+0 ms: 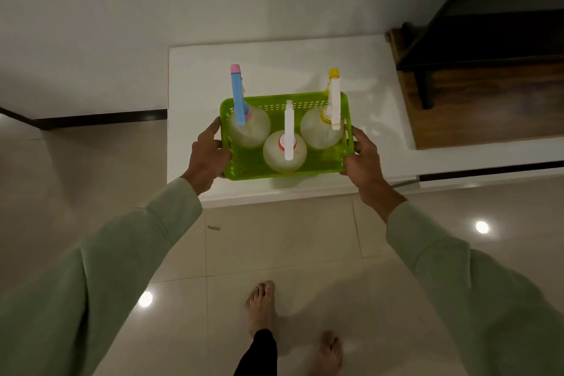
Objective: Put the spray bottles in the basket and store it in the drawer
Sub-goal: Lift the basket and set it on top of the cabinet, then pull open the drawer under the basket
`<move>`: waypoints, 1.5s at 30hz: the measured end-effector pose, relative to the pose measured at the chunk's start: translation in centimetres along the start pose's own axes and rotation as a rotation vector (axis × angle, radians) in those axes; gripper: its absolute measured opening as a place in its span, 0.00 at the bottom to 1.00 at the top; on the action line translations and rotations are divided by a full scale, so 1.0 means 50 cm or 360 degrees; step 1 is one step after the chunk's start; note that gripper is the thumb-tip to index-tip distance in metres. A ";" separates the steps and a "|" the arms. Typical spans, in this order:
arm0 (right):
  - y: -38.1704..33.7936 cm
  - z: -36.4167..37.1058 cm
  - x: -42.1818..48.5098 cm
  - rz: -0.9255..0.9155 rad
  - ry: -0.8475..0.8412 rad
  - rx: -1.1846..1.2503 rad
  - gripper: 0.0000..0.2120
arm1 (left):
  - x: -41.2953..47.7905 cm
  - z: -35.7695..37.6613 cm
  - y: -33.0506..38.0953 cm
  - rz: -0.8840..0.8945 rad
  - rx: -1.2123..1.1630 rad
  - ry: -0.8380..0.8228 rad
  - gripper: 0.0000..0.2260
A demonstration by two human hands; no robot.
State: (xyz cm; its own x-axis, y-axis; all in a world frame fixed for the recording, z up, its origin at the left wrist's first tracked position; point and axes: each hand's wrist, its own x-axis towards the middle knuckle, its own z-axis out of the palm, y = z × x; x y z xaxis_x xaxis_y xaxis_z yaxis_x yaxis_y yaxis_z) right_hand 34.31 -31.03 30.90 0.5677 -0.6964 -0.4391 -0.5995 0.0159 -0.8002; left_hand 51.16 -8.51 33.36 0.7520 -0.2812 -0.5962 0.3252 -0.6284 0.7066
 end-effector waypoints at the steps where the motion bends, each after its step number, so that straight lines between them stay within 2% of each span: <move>1: -0.002 0.007 0.007 -0.0001 -0.0003 0.0002 0.32 | 0.010 -0.003 -0.001 0.0003 0.0006 0.0012 0.34; 7: -0.005 0.029 0.017 0.0009 0.0034 0.0060 0.26 | 0.043 -0.011 -0.017 0.0103 0.0011 0.0061 0.32; 10: 0.013 0.031 -0.006 -0.0025 0.0078 0.0219 0.26 | 0.019 -0.002 -0.049 0.0173 -0.0073 0.0271 0.27; 14: 0.081 0.041 -0.079 -0.0072 0.0593 0.0442 0.15 | -0.072 0.046 -0.136 0.0321 -0.0216 0.0654 0.13; 15: 0.107 0.047 -0.098 -0.0026 0.0706 0.0499 0.11 | -0.096 0.060 -0.165 0.0301 -0.0223 0.0665 0.11; 17: 0.159 0.061 -0.131 0.0144 0.0760 0.0623 0.06 | -0.128 0.090 -0.219 0.0163 -0.0288 0.0589 0.08; 20: 0.234 0.075 -0.152 0.0657 0.0534 0.0831 0.03 | -0.139 0.133 -0.290 -0.0296 -0.0622 0.0397 0.07; 23: 0.309 0.094 -0.133 0.1126 0.0180 0.1044 0.12 | -0.108 0.168 -0.354 -0.0785 -0.0960 0.0213 0.12; 26: 0.375 0.138 -0.084 0.1175 0.0015 0.1244 0.17 | -0.048 0.207 -0.421 -0.0917 -0.1200 0.0056 0.17; 31: 0.475 0.236 0.043 0.1169 -0.0009 0.1600 0.28 | 0.093 0.282 -0.510 -0.0963 -0.1665 0.0046 0.26; 37: 0.554 0.316 0.148 0.1126 -0.0012 0.2028 0.46 | 0.208 0.333 -0.565 -0.0922 -0.2188 0.0080 0.35; 45: 0.583 0.321 0.199 0.1062 0.0026 0.2259 0.49 | 0.271 0.325 -0.594 -0.0805 -0.2410 0.0059 0.44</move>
State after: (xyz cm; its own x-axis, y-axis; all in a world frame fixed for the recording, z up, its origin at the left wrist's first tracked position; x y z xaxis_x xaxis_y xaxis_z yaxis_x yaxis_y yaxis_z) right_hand 31.52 -25.96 -3.36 0.4153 -0.2956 -0.8603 0.2757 0.9422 -0.1906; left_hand 42.35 -5.45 -1.90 0.4002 -0.2459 -0.8828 0.7606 0.6264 0.1703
